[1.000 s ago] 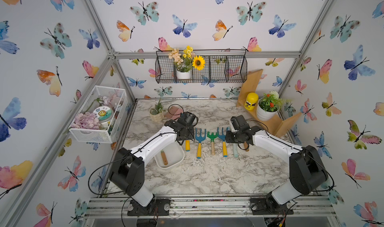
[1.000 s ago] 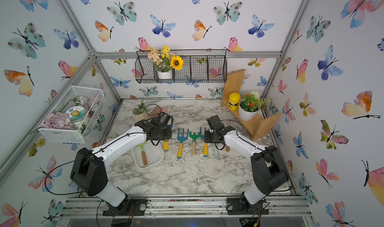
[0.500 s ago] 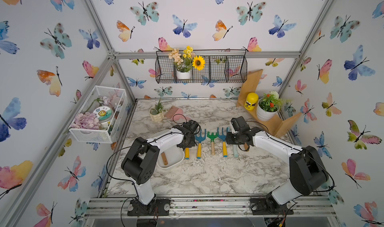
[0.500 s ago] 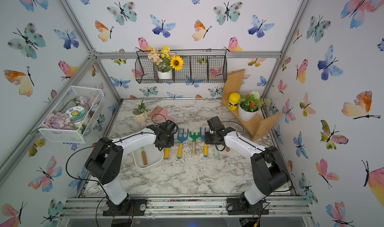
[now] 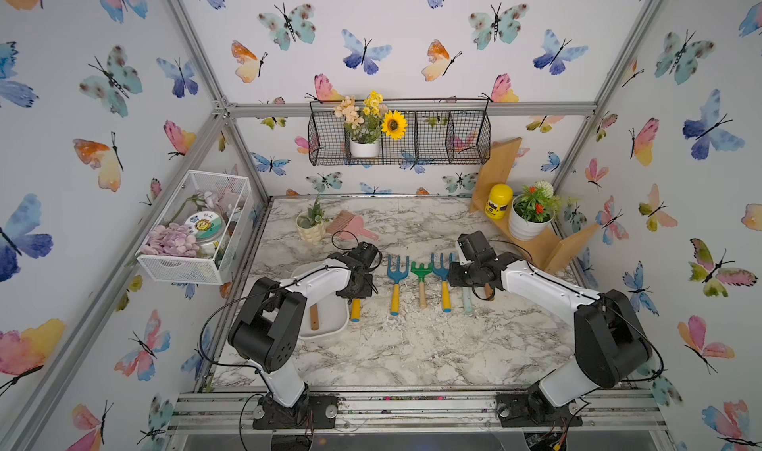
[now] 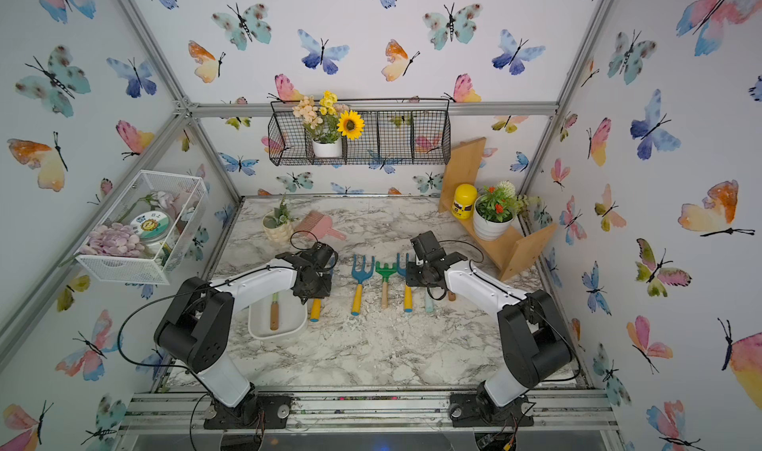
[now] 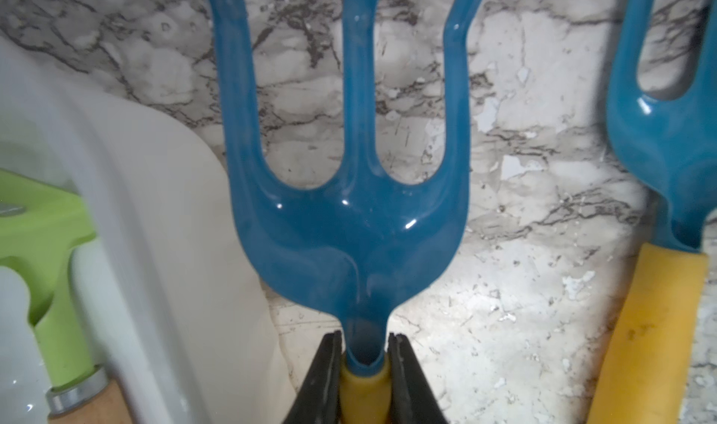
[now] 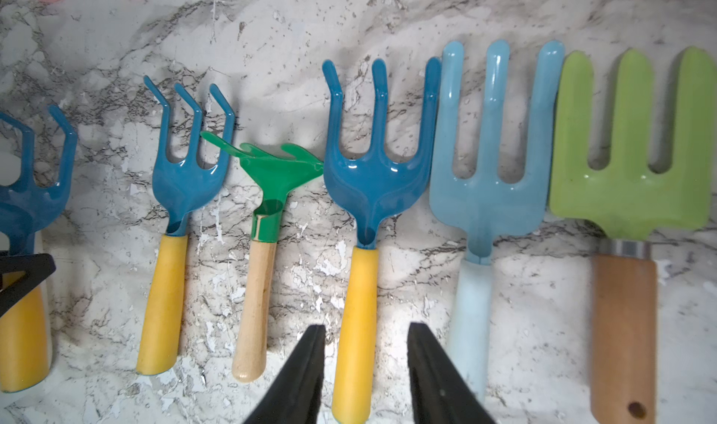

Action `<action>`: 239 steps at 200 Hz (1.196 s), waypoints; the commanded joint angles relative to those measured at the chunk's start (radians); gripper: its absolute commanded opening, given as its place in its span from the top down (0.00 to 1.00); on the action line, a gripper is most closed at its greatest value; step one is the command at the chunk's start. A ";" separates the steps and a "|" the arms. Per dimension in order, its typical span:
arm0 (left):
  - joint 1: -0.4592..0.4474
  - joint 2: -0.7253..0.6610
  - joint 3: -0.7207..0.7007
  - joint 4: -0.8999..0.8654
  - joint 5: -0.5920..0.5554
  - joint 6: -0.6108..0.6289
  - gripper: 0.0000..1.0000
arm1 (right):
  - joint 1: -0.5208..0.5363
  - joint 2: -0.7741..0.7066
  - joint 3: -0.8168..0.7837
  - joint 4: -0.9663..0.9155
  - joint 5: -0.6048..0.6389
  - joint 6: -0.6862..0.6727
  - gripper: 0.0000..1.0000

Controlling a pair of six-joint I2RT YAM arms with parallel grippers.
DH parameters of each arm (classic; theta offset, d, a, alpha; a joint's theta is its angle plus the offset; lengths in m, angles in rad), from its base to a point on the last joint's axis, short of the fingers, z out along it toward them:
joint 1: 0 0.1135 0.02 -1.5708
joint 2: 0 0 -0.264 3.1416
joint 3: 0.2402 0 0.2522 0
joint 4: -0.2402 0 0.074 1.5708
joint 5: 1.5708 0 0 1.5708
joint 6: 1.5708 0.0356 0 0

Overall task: Take the hand rake out of the storage box
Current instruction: Move the storage box to the center of the board, then place the rake at the center of the board.

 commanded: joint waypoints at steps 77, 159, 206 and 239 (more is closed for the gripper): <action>-0.021 0.125 0.142 0.007 0.102 -0.003 0.82 | 0.007 0.016 0.027 -0.008 -0.013 0.000 0.58; -0.046 0.156 0.118 0.019 0.116 -0.049 0.82 | 0.007 0.021 0.021 0.000 -0.013 0.000 0.58; -0.046 0.170 0.095 0.026 0.104 -0.058 0.82 | 0.007 0.015 0.013 0.003 -0.014 0.002 0.58; -0.047 0.181 0.093 0.034 0.105 -0.058 0.80 | 0.006 0.009 0.006 0.003 -0.014 0.003 0.58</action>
